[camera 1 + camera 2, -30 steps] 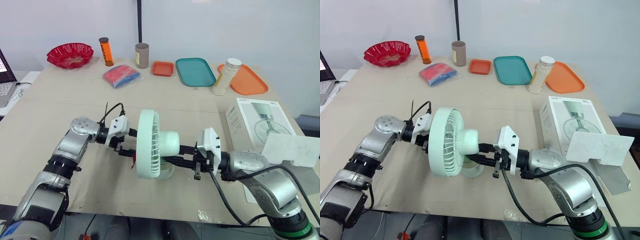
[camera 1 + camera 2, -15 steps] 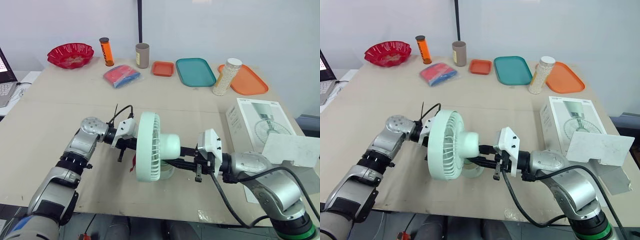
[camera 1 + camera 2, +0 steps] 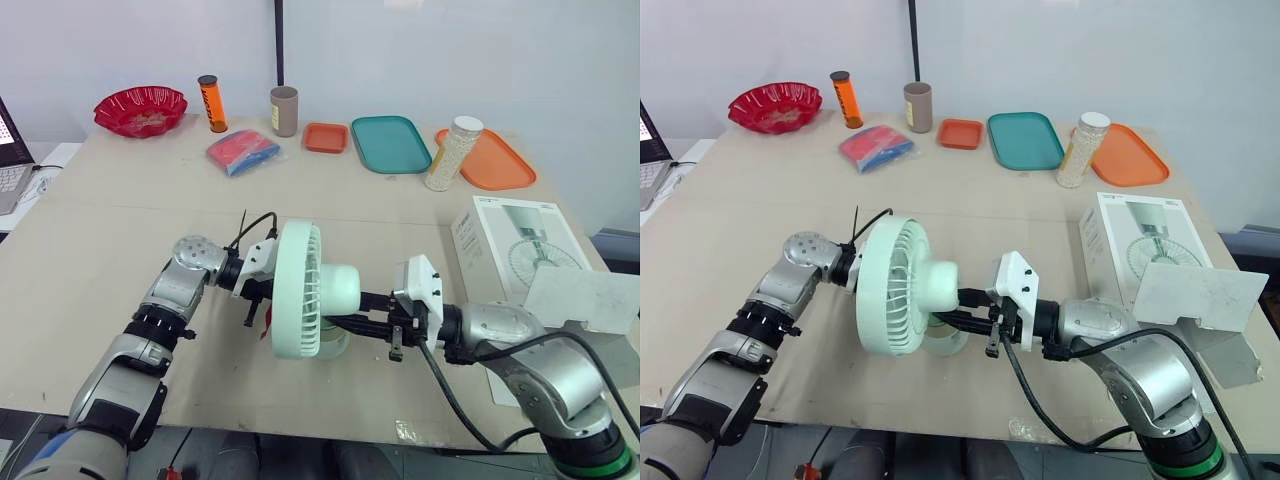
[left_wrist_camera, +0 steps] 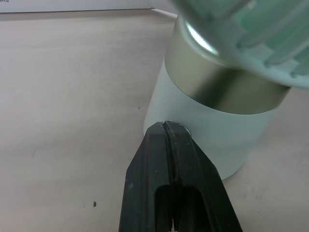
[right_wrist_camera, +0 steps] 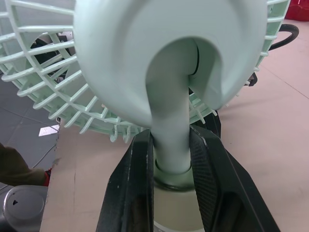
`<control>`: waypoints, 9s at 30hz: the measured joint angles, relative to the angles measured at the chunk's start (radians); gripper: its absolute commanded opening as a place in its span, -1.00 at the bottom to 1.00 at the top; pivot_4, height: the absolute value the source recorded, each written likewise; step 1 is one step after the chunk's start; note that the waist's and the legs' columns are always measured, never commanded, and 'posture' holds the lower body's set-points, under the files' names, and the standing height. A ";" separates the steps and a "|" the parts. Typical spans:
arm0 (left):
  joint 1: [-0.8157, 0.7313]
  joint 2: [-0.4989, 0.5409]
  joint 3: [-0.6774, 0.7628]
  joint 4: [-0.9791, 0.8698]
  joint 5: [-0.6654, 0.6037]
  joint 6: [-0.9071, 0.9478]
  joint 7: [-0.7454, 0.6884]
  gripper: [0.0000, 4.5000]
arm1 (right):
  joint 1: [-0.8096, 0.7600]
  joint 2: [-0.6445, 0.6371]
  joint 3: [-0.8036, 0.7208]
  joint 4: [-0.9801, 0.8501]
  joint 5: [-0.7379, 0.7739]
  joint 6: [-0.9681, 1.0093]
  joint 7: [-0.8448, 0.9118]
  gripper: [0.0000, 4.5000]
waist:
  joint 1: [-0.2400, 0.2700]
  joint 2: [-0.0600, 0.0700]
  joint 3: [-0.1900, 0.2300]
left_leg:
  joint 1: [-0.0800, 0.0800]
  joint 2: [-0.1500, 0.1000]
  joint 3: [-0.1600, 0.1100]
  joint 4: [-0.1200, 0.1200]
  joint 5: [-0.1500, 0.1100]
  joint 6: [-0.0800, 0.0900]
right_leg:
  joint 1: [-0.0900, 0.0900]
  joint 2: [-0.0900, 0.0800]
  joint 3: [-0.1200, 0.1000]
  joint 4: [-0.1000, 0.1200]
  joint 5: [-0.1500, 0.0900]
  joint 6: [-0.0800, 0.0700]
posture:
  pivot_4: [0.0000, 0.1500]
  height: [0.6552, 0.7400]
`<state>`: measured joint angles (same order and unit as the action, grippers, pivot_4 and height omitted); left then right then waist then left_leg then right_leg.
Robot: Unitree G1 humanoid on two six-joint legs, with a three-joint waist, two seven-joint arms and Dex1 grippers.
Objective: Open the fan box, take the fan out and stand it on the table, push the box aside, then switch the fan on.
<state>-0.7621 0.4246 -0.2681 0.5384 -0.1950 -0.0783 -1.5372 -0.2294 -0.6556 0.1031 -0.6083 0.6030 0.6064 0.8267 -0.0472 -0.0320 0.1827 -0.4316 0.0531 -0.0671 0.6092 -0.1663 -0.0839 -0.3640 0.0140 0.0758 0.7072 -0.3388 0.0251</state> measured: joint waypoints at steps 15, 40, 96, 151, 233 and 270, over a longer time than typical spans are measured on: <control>0.002 0.029 0.000 -0.014 0.000 0.014 -0.011 -0.97 | -0.002 -0.005 -0.002 0.000 0.002 0.006 -0.001 -0.55 | 0.000 0.000 0.000 | 0.000 0.000 0.000 0.000 0.000 0.000 | 0.000 0.000 0.000 0.000 0.000 0.000 | 1.00 1.00; 0.030 0.021 0.000 -0.067 0.001 0.037 -0.003 -0.97 | -0.005 -0.004 -0.003 -0.010 0.008 0.025 -0.009 -0.55 | 0.000 0.000 0.000 | 0.000 0.000 0.000 0.000 0.000 0.000 | 0.000 0.000 0.000 0.000 0.000 0.000 | 1.00 1.00; 0.038 0.022 0.000 -0.086 0.000 0.056 0.000 -0.97 | -0.005 -0.005 0.002 -0.019 0.021 0.038 -0.025 -0.55 | 0.000 0.000 0.000 | 0.000 0.000 0.000 0.000 0.000 0.000 | 0.000 0.000 0.000 0.000 0.000 0.000 | 1.00 1.00; 0.152 0.249 0.130 -0.284 -0.019 0.230 0.139 -0.97 | -0.014 0.029 0.048 0.065 -0.053 -0.099 0.006 -0.55 | -0.001 0.000 0.000 | 0.001 0.001 0.000 0.000 0.000 0.000 | 0.000 0.000 0.000 0.001 0.000 0.000 | 1.00 1.00; 0.673 0.396 0.344 -0.842 -0.210 0.482 0.448 -1.00 | -0.220 0.297 0.081 0.507 -0.276 -0.408 0.027 -0.83 | -0.001 0.001 0.000 | 0.006 0.007 0.001 -0.005 0.001 0.000 | -0.002 0.004 0.001 0.008 -0.003 -0.007 | 1.00 1.00; 0.766 0.377 0.427 -0.906 -0.263 0.500 0.533 -0.06 | 0.100 0.102 -0.095 0.138 -0.212 -0.134 -0.078 1.00 | 0.001 0.001 0.000 | 0.005 0.005 0.004 -0.008 0.001 0.000 | -0.003 0.002 0.003 0.006 -0.005 -0.006 | 1.00 1.00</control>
<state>0.0035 0.8020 0.1584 -0.3678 -0.4578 0.4221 -1.0043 -0.1291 -0.5537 0.0083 -0.4700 0.3909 0.4721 0.7482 -0.0462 -0.0310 0.1831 -0.4263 0.0579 -0.0635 0.6009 -0.1658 -0.0841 -0.3667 0.0155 0.0783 0.7132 -0.3443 0.0186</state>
